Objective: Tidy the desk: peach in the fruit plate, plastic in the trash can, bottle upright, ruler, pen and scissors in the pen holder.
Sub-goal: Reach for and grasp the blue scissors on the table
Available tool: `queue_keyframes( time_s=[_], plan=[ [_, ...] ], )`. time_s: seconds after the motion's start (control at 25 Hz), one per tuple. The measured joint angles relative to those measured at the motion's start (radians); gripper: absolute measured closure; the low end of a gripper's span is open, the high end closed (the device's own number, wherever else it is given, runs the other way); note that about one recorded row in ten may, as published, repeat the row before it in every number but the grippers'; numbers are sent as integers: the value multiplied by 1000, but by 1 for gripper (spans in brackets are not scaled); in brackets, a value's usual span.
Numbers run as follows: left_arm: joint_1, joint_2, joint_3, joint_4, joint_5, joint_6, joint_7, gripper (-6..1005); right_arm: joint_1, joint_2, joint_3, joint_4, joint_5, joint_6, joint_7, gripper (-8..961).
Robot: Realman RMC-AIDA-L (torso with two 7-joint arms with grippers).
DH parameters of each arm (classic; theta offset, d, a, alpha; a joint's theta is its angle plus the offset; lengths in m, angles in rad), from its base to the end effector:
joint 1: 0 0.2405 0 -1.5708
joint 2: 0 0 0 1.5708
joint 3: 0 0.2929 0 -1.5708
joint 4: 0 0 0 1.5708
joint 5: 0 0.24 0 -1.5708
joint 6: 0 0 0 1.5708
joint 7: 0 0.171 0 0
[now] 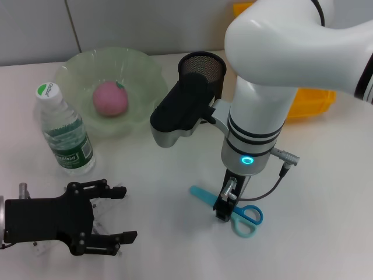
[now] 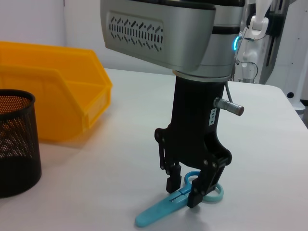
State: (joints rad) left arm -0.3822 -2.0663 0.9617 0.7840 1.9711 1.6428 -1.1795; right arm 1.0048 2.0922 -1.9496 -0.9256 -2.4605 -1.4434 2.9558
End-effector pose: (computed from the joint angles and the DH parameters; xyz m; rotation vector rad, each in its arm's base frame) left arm -0.3126 0.3230 -0.0538 -2.9652 -0.2419 -0.5221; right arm 0.1505 0.3882 -0.1639 -2.5979 0.8170 -1.0151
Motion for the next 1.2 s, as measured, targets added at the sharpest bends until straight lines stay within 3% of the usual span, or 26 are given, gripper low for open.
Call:
queue_keyframes(
  time_s=[1.2],
  plan=[
    [-1,-2,0,-2,-2,0,0,173,1,0,-10,5,2,-3,-7,689]
  ],
)
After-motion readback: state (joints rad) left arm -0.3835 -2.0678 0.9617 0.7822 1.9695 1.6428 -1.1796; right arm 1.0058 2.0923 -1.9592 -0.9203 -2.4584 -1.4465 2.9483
